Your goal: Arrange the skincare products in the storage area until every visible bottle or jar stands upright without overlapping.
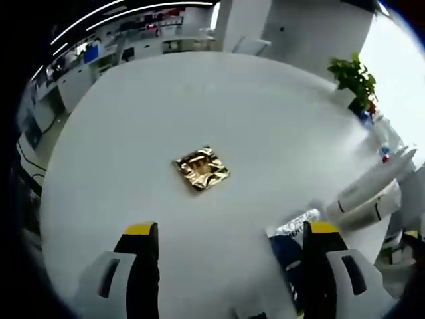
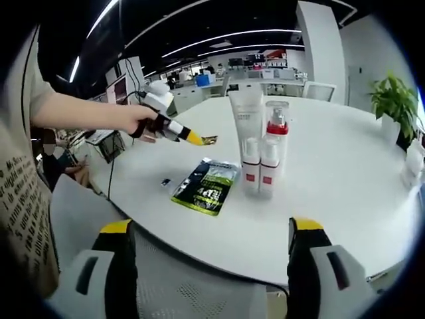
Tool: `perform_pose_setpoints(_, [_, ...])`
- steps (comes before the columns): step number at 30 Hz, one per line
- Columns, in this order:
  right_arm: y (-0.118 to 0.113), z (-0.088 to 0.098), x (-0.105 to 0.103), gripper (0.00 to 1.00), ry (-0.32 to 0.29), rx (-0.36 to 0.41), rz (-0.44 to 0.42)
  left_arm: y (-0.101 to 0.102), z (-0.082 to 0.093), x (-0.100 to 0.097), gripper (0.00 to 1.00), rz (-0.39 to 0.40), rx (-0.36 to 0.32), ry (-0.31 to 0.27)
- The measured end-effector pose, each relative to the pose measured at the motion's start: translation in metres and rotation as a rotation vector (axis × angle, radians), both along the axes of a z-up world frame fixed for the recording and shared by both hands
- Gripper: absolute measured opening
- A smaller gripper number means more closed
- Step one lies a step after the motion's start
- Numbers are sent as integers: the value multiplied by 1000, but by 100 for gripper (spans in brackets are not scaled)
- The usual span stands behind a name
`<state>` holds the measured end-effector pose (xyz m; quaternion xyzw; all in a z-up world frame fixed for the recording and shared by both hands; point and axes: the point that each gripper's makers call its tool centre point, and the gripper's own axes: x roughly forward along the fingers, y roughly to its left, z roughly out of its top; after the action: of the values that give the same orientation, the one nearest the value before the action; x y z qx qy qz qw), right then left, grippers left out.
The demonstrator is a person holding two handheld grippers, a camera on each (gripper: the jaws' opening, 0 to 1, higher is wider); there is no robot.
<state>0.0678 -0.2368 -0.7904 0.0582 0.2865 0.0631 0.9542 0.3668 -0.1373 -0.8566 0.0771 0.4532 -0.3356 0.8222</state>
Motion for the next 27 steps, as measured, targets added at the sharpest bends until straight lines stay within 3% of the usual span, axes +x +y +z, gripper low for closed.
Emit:
perform_pose_setpoints(8, [2, -1, 0, 95, 16, 13, 2, -10, -8, 25, 84, 114, -13, 2])
perform_pose_setpoints(13, [0, -1, 1, 94, 21, 27, -14, -13, -21, 39, 84, 152, 45, -19])
perform_pose_setpoints(19, [-1, -3, 2, 94, 34, 42, -20, -17, -25, 60, 83, 263, 39, -16])
perform_pose_setpoints(27, [1, -7, 1, 94, 63, 58, -14, -21, -29, 79, 79, 332, 81, -35])
